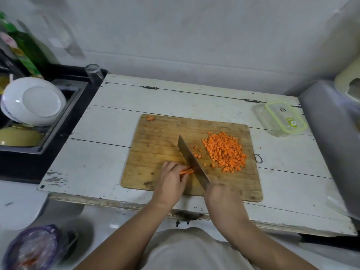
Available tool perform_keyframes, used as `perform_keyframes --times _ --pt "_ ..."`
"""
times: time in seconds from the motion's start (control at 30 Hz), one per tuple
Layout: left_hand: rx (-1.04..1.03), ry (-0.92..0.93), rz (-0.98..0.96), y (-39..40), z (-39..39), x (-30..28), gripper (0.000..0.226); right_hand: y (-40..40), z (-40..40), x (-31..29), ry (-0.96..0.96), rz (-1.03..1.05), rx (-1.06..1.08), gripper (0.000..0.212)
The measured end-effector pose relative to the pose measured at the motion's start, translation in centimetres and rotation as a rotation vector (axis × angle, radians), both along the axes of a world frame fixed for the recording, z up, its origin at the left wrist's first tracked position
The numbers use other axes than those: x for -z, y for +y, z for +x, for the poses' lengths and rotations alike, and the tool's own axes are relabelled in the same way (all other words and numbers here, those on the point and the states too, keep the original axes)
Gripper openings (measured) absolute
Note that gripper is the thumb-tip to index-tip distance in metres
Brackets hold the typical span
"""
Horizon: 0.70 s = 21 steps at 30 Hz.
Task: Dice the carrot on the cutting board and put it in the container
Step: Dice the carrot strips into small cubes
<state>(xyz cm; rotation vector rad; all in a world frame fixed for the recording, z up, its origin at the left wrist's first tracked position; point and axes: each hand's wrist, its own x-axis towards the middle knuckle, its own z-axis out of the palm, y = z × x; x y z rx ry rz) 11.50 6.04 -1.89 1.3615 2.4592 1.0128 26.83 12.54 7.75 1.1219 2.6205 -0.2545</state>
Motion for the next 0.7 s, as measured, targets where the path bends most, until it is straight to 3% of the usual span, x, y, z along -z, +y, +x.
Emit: perform_keyframes --times 0.17,0.33,0.47,0.6,0.7 --pt "0.007 -0.008 0.034 -0.2 0.0 0.2 0.015 2.9 -2.6 0.9 0.238 -0.071 0.115 0.013" --pt "-0.003 0.002 0.082 -0.3 0.0 0.5 0.015 2.7 1.1 0.5 0.299 -0.055 0.104 0.019" --pt "0.004 0.017 0.077 -0.3 0.0 0.5 0.009 0.7 1.6 0.3 0.049 0.051 -0.147 0.064" --pt "0.0 0.031 0.07 0.0 0.1 0.6 0.008 1.0 -2.1 0.6 0.07 -0.048 0.049 0.021" --pt "0.006 0.044 0.091 -0.3 0.4 0.6 0.011 2.6 -3.2 0.6 0.184 -0.145 0.143 0.016"
